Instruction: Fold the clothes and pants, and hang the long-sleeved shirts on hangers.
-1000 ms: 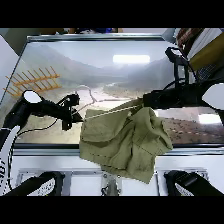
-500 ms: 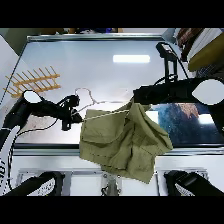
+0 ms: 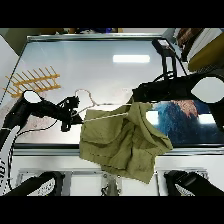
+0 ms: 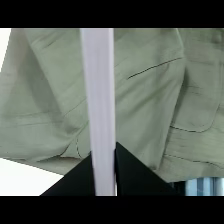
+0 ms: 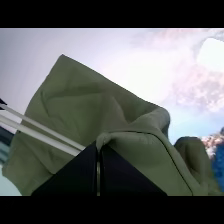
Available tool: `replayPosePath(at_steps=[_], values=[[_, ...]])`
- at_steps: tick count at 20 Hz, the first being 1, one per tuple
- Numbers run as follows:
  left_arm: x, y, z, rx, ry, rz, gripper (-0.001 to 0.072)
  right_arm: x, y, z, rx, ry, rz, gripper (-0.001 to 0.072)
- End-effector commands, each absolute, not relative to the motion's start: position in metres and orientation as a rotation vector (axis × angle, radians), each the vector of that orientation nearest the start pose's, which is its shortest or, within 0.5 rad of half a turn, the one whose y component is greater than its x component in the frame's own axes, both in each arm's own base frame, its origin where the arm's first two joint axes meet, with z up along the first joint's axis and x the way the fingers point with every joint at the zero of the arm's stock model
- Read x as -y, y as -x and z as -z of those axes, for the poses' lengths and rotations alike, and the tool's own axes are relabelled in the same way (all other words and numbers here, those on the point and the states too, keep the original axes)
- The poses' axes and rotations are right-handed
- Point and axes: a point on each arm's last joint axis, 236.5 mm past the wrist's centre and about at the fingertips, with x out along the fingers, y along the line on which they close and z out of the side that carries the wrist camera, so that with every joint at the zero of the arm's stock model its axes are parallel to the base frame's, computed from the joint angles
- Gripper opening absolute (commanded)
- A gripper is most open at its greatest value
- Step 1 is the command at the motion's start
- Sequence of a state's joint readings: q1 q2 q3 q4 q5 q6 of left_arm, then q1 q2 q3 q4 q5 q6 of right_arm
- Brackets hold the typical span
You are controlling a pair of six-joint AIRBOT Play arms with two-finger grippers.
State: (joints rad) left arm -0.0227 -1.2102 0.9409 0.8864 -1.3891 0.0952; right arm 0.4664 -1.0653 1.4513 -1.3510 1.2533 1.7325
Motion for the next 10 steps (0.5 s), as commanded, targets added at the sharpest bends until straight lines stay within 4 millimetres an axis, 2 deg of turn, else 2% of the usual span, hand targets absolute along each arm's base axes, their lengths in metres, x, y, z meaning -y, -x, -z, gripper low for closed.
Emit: replayPosePath(at_steps=[1, 4, 10], values=[[0.154, -0.276, -0.008, -0.758, -0.650, 1.469, 0.0015, -0.202, -0.327, -0.207, -0.935, -0.053, -0.462, 0.0015], [0.156, -0.277, -0.009, -0.751, -0.640, 1.472, 0.0014, -0.212, -0.322, -0.210, -0.938, -0.089, -0.503, 0.0015], [0.161, -0.279, -0.014, -0.715, -0.628, 1.474, 0.0014, -0.258, -0.305, -0.229, -0.903, -0.168, -0.677, 0.0016]])
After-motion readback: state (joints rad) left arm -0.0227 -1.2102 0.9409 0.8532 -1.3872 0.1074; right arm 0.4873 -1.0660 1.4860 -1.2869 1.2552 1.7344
